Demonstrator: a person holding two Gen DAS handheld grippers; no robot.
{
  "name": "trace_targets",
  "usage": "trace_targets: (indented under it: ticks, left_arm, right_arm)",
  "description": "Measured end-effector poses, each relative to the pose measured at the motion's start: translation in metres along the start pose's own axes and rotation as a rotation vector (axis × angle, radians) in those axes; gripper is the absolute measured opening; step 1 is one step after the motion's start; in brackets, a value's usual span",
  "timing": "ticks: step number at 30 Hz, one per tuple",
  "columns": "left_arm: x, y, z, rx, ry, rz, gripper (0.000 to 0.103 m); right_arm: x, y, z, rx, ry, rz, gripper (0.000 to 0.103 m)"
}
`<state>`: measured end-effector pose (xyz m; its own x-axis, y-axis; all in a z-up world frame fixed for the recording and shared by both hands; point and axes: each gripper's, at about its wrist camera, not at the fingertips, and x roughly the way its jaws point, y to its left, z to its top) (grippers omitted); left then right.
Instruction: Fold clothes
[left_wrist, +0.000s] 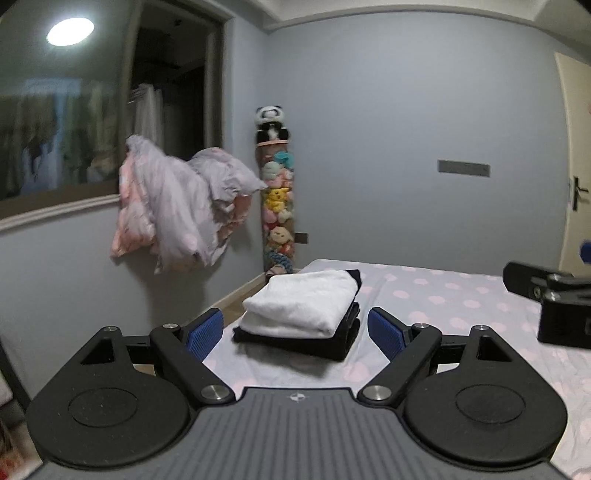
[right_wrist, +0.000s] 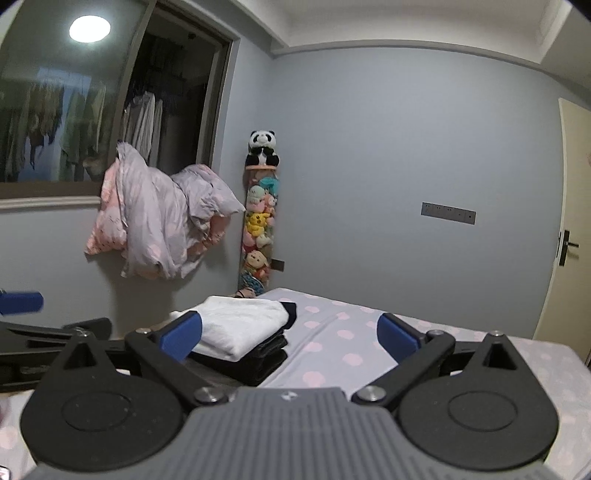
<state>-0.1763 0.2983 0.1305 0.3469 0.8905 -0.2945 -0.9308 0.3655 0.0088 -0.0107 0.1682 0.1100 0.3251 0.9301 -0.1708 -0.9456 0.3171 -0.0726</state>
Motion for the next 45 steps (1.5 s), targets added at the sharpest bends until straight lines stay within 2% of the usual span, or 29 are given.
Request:
trace_targets:
  ticks: [8, 14, 31, 45]
  left_arm:
    - [-0.041, 0.005, -0.044, -0.044, 0.053, 0.016, 0.101]
    - [-0.059, 0.012, -0.074, -0.038, 0.119, 0.046, 0.101]
    - [-0.056, 0.004, -0.127, -0.012, 0.262, 0.028, 0.101]
    - [-0.061, 0.003, -0.126, -0.02, 0.262, 0.028, 0.1]
  right_arm:
    - [-0.06, 0.015, -0.046, 0.062, 0.013, 0.069, 0.102]
    - [-0.085, 0.026, -0.077, 0.06, 0.046, 0.057, 0.102]
    - [-0.077, 0.026, -0.14, 0.117, 0.223, 0.049, 0.102]
    - [-0.08, 0.029, -0.144, 0.101, 0.217, 0.049, 0.102]
